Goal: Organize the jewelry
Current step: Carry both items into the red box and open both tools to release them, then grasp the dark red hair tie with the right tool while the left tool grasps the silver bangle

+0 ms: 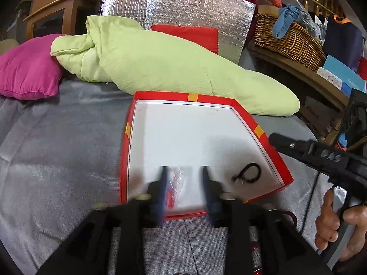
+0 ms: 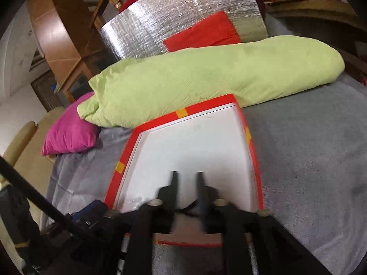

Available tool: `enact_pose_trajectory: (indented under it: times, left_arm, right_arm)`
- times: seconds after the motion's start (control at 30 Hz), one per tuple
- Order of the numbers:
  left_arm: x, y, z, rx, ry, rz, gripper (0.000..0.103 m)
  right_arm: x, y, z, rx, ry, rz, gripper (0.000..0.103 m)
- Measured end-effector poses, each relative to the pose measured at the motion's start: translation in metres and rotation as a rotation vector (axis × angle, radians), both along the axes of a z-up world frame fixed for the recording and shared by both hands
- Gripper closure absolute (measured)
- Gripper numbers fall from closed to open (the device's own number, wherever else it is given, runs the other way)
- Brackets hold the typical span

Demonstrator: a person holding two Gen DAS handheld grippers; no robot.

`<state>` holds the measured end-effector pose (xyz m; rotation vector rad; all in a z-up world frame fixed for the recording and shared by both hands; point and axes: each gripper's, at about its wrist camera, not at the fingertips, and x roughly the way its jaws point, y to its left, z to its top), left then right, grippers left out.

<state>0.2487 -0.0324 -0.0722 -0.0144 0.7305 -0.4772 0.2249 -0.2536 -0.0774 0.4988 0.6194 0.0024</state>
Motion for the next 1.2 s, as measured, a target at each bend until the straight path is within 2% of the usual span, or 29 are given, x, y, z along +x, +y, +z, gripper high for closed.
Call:
enact_pose_trajectory:
  times: [0.07, 0.17, 0.33, 0.47, 0.63, 0.83, 1.0, 1.2]
  left_arm:
    - [-0.003, 0.002, 0.004, 0.006, -0.028, 0.014, 0.051]
    - [-0.006, 0.008, 0.009, -0.002, -0.033, 0.028, 0.05]
    - [-0.013, 0.018, 0.011, 0.015, -0.036, 0.051, 0.045]
    - [-0.025, 0.022, 0.01, 0.067, -0.052, 0.04, 0.038]
    - [-0.043, 0.022, 0.004, 0.103, -0.021, -0.015, 0.038]
    - [-0.067, 0.02, 0.003, 0.124, -0.016, -0.108, 0.036]
    - [-0.076, 0.016, -0.001, 0.161, -0.018, -0.157, 0.035]
    - [-0.078, 0.008, -0.001, 0.125, 0.01, -0.2, 0.035]
  right_arm:
    - [-0.005, -0.006, 0.005, 0.004, -0.009, -0.016, 0.066]
    - [-0.015, -0.016, 0.01, 0.021, -0.01, -0.025, 0.066]
    - [-0.029, -0.029, 0.008, 0.007, 0.067, -0.019, 0.066]
    - [-0.04, -0.04, -0.001, 0.007, 0.14, 0.006, 0.066]
    - [-0.057, -0.047, -0.016, 0.012, 0.239, 0.061, 0.066]
    - [-0.069, -0.052, -0.041, 0.135, 0.344, 0.127, 0.066]
    - [-0.066, -0.051, -0.054, 0.238, 0.38, 0.151, 0.066]
    - [-0.055, -0.042, -0.062, 0.243, 0.421, 0.139, 0.067]
